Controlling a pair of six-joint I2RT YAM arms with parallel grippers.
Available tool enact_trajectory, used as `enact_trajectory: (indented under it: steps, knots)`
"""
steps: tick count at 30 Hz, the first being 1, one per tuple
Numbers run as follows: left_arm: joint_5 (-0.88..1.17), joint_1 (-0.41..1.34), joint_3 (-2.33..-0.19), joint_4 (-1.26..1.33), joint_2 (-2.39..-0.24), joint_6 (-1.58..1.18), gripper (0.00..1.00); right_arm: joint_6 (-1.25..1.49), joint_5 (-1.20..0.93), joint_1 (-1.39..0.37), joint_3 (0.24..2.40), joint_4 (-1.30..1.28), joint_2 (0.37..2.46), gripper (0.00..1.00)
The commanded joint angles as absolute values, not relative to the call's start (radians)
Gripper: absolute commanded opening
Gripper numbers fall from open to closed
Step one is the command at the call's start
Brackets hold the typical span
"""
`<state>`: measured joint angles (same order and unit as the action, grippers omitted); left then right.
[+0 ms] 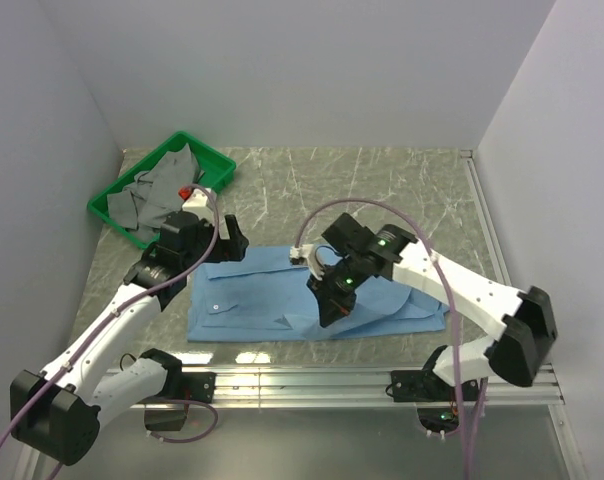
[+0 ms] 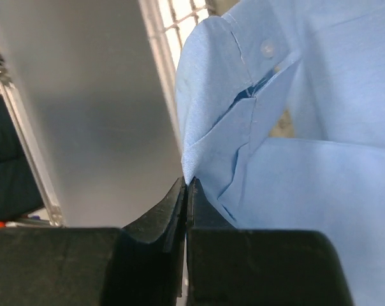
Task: Fold and stack the long sleeve shirts
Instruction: Fold the shirt
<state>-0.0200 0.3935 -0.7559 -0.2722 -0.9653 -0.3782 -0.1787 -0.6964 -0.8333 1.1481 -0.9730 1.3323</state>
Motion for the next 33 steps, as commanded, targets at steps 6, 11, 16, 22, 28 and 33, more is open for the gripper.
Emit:
enact_trajectory:
  steps: [6,11,16,22,28,33]
  knots:
    - [0.003,0.399,-0.726,-0.250,-0.946,-0.394,0.99,-0.246,-0.456,-0.836,1.428,-0.950,1.534,0.00]
    - [-0.070,0.399,-0.706,-0.239,-0.930,-0.420,0.99,-0.190,-0.353,-0.844,1.369,-0.743,1.477,0.05]
    - [-0.065,0.399,-0.703,-0.229,-0.937,-0.451,0.99,-0.166,-0.252,-0.890,1.163,-0.588,1.427,0.17]
    - [0.092,0.402,-0.715,-0.242,-0.985,-0.469,0.99,-0.158,-0.344,-0.948,1.037,-0.673,1.431,0.47]
    - [0.267,0.440,-0.735,-0.267,-1.048,-0.497,0.99,-0.101,-0.344,-0.969,0.985,-0.675,1.332,0.59]
    - [0.238,0.541,-0.750,-0.294,-1.149,-0.511,0.98,-0.003,-0.216,-0.962,0.976,-0.603,1.189,0.66]
